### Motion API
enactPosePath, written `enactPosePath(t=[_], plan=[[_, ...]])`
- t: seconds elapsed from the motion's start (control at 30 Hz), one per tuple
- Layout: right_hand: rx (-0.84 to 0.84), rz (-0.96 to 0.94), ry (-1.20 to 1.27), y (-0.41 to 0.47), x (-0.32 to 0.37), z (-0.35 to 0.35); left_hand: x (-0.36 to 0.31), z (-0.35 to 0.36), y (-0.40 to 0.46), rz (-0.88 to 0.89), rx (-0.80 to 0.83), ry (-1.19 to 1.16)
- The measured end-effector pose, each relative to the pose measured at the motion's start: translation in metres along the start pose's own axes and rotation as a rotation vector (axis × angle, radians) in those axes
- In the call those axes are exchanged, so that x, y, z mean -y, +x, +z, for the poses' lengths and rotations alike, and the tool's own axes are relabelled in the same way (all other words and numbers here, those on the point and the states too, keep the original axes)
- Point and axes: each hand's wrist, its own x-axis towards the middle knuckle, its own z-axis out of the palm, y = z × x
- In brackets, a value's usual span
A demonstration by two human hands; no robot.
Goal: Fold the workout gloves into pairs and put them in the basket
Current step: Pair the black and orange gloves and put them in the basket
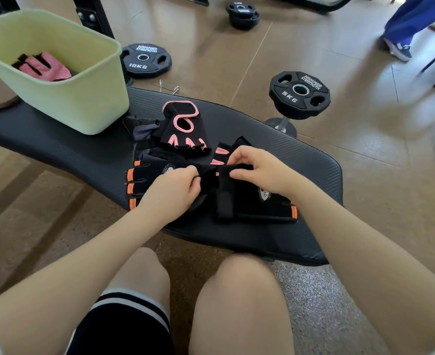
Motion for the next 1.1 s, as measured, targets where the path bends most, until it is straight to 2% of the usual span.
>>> enactPosePath(t=[0.07,0.17,0.3,0.47,0.53,0.63,0.8,0.9,1.03,1.1], plan=[[0.014,0.083,0.086,0.011,0.001,0.008,0.004,-0.004,-0.002,-0.047,-0.041,-0.076],[0.115,0.163,0.023,0.025,0.0,0.019,0.003,0.001,-0.01,-0.034,-0.11,-0.043],[0.265,0.148,0.067,0.022,0.008,0.013,0.0,0.01,-0.023,0.038,-0.085,0.012],[0.371,0.089,0.445,0.001,0.001,-0.005,0.009,0.011,-0.024,0.052,-0.072,-0.011],[0.414,0.017,0.374,-0.003,0.006,-0.002,0.007,0.01,-0.02,0.065,-0.059,-0.007],[0.51,-0.003,0.123,-0.002,0.008,0.012,0.006,0.008,-0.019,0.063,-0.059,-0.043],[0.505,0.036,-0.026,-0.004,0.0,0.019,0.003,0.009,-0.02,0.039,-0.062,-0.055],[0.553,0.044,-0.03,-0.005,0.002,0.021,-0.002,0.006,-0.02,-0.014,-0.07,-0.127],[0.512,0.052,0.012,-0.008,0.003,0.022,0.003,0.014,-0.03,0.122,-0.024,-0.125],[0.496,0.082,0.108,-0.011,0.004,0.022,0.006,0.02,-0.036,0.088,-0.004,-0.135]])
